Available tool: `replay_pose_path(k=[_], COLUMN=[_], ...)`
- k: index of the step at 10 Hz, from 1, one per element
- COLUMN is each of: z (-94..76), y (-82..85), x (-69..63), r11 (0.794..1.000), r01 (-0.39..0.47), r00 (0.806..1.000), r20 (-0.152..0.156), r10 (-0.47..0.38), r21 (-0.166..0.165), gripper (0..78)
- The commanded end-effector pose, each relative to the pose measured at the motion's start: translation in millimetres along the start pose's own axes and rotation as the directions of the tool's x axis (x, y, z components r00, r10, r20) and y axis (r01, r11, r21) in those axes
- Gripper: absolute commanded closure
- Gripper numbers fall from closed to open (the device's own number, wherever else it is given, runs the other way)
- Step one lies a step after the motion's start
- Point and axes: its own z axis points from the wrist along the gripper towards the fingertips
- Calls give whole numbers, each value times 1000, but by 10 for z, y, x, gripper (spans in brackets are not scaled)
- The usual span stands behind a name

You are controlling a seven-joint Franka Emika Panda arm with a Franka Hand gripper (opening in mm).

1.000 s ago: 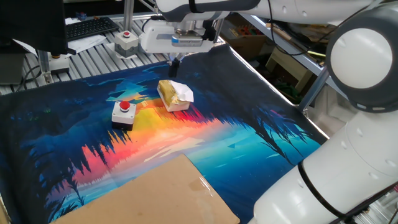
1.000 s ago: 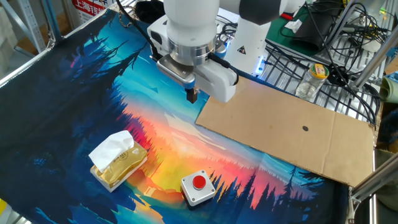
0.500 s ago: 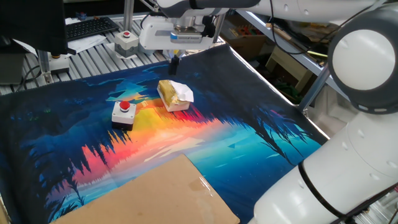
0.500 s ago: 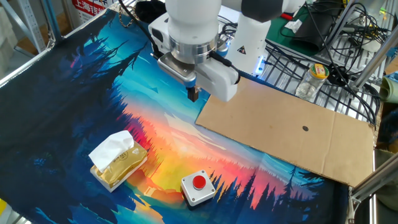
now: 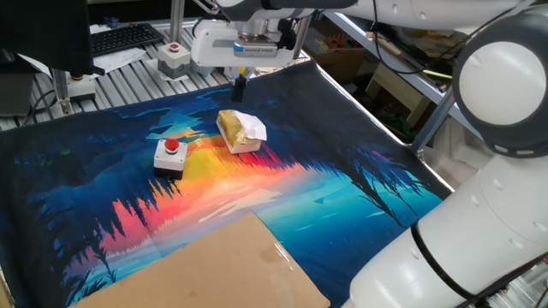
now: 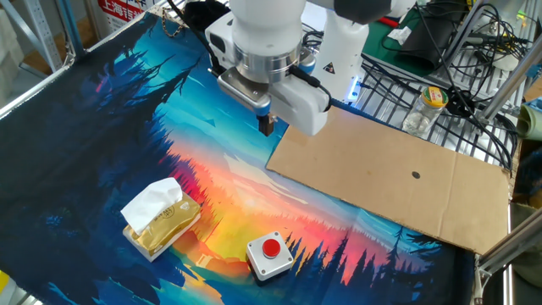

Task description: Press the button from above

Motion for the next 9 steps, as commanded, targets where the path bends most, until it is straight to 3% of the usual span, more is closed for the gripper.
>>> replay_pose_path(k=[1,4,5,9], z=[-205,-289,-330,-359], y=[294,405,442,472], x=[100,-40,-145,-252], r11=[997,996,995,996], r01=[-76,-93,-101,-90], r00=[997,996,995,996], r20=[5,3,-2,6], r10=[76,93,101,90], r21=[6,7,5,-4], gripper=[776,776,776,776])
